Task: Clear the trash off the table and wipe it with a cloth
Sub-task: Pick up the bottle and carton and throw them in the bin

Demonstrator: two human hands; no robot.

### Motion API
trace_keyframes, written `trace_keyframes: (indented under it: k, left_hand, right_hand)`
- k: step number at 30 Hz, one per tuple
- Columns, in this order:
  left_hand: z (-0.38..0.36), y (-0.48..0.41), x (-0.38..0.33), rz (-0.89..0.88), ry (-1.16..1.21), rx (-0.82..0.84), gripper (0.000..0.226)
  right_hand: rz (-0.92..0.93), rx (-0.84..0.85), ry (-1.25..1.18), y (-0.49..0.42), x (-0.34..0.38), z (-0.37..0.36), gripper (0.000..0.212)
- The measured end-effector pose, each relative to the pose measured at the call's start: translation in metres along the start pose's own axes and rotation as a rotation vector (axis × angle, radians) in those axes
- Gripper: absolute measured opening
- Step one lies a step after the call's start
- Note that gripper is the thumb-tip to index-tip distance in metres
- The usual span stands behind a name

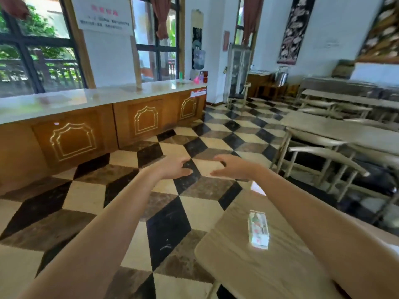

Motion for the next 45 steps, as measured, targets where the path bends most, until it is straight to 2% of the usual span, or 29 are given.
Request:
trace_keyframes:
  k: [3,6,12,15,18,20,22,27,34,45]
  left_hand:
    - [-0.037,-0.014,-0.036,-0.118,0.007,0.035,0.05]
    - [-0.088,-0.026,-0.07,-0.152,0.06,0.101,0.054]
    - [-0.182,-0.036,-0.135,-0.254,0.114,0.354,0.055]
    - [-0.216,-0.036,-0.163,-0.28,0.101,0.458,0.057]
    - [-0.24,-0.036,-0.194,-0.294,0.077,0.519,0.06]
    - [-0.253,-0.037,-0.216,-0.318,0.046,0.534,0.059]
    - [-0.263,-0.038,-0.237,-0.332,0.034,0.542,0.058]
    - [-0.285,-0.052,-0.282,-0.325,0.041,0.524,0.06]
    - [-0.313,-0.072,-0.343,-0.369,0.018,0.478,0.059]
    - [-0.377,-0.125,-0.398,-0.436,-0.031,0.47,0.06]
  right_hand:
    - [-0.117,-0.065,-0.064,0.048,-0.042,0.0,0.056]
    - [-0.279,-0.111,-0.101,0.096,-0.089,-0.014,0.051]
    - [-0.571,-0.104,-0.15,0.19,-0.164,-0.07,0.046]
    - [-0.663,-0.092,-0.196,0.228,-0.194,-0.098,0.029]
    - [-0.771,-0.17,-0.27,0.256,-0.223,-0.112,0.016]
    - [-0.817,-0.172,-0.295,0.269,-0.241,-0.115,0.046]
    - [-0.845,-0.194,-0.338,0.278,-0.256,-0.112,0.059]
    - [-0.911,-0.179,-0.322,0.293,-0.312,-0.103,0.045]
    - [-0.907,-0.145,-0.254,0.298,-0.373,-0.084,0.063]
    - [-0.905,-0.087,-0.065,0.269,-0.461,-0.095,0.072]
Point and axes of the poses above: each hand's wrist, its own y-axis away from the middle knuckle, its own z-axis out of the back of the hand, x = y × z, the point moved 2 cm from there along -y, towards the middle knuckle, and after that the axes turned 3 degrees about z, right-handed, at the moved point
